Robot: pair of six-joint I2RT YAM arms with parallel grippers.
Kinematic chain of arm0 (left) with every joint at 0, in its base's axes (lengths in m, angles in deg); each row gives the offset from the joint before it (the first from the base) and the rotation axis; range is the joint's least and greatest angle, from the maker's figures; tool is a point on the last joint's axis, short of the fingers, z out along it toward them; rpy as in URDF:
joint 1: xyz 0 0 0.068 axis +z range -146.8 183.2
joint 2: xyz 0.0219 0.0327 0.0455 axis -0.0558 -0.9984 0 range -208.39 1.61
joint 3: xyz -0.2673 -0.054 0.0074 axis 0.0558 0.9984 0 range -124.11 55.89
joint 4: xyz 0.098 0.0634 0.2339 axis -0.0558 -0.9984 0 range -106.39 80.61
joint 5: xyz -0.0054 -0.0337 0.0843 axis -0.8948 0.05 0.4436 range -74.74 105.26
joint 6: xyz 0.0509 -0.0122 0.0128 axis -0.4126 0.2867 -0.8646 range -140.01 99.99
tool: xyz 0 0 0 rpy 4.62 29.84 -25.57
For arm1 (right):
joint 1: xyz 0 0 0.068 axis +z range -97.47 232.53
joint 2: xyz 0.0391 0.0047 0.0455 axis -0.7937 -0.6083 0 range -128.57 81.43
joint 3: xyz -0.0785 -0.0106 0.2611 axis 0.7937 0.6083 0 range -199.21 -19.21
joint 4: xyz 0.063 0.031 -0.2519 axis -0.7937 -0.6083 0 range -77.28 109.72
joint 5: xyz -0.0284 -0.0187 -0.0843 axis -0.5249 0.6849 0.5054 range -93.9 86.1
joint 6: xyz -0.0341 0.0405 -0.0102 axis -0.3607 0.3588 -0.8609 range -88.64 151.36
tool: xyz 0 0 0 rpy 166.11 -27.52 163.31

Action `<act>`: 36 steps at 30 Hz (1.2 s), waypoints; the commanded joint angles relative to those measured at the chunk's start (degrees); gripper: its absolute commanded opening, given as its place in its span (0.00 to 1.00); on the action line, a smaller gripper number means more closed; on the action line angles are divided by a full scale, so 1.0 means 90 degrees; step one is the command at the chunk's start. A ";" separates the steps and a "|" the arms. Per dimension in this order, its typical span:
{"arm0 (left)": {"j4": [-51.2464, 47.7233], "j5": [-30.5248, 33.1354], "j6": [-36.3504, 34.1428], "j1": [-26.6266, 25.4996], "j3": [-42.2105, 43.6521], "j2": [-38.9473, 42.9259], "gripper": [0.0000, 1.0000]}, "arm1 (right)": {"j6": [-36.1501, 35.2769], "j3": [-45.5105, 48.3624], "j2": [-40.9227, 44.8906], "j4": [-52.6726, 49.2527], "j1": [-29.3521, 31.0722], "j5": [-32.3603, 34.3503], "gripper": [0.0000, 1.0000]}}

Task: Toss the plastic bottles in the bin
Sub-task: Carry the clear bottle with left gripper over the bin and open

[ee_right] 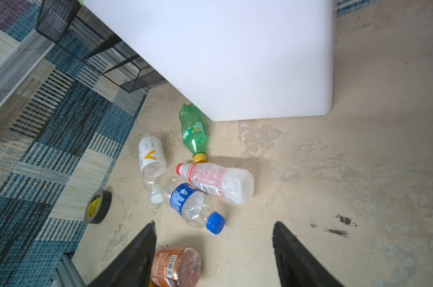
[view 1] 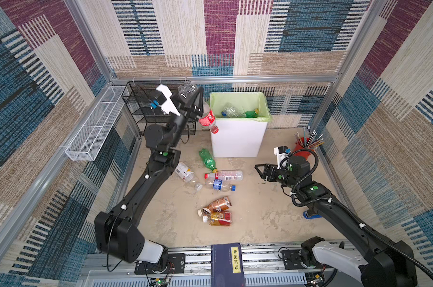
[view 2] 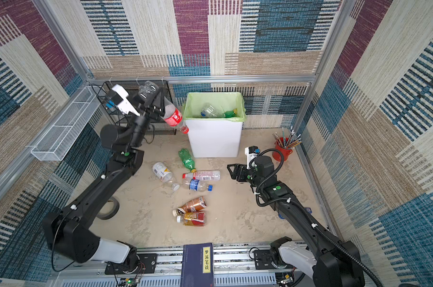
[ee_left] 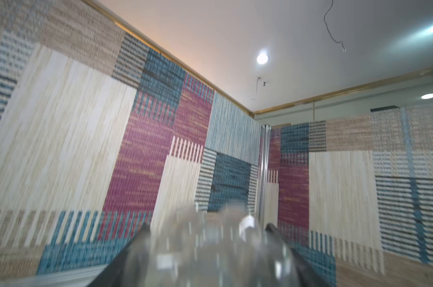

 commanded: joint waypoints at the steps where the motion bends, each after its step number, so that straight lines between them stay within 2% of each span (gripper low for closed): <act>1: -0.1502 0.0526 -0.0179 -0.0027 -0.2666 -0.1481 0.84 | 0.0162 -0.0137 0.0013 -0.0183 0.0001 0.0239 0.76; 3: -0.2244 0.0445 -0.0140 -0.0064 -0.4653 -0.2566 0.86 | 0.0161 -0.0164 0.0026 -0.0258 -0.0016 0.0319 0.76; 6: -0.3471 0.0368 0.0216 -0.0078 -0.7949 -0.4255 0.81 | 0.0156 -0.0097 0.0063 -0.0232 -0.0036 0.0313 0.76; 8: -0.4489 0.0142 0.0175 -0.0107 -0.9364 -0.4783 0.78 | 0.0098 -0.0156 0.0044 -0.0319 -0.0050 0.0283 0.76; 9: -0.4975 -0.0046 0.0113 -0.0118 -0.9705 -0.4847 0.77 | 0.0086 -0.0169 0.0034 -0.0336 -0.0049 0.0273 0.76; 13: -0.6300 -0.0823 -0.0149 -0.0226 -0.9882 -0.4609 0.71 | 0.0113 -0.0078 -0.0069 -0.0381 -0.0096 0.0181 0.76; 18: -0.7781 -0.1064 -0.0698 -0.0447 -0.9886 -0.4408 0.69 | 0.0068 -0.0059 -0.0405 -0.0526 -0.0184 -0.0046 0.76; 25: -0.9727 -0.0778 -0.1220 -0.0586 -0.9880 -0.4260 0.68 | -0.0200 -0.0653 -0.1271 -0.2439 -0.0195 0.0238 0.80; 33: -1.1014 -0.0602 -0.1460 -0.0613 -0.9723 -0.4149 0.68 | 0.0211 -0.0551 -0.0814 -0.3534 -0.0194 0.0771 0.81; 36: -1.1067 -0.0562 -0.1480 -0.0614 -0.8983 -0.3825 0.68 | 0.0527 -0.0735 -0.0806 -0.4173 -0.0194 0.1113 0.82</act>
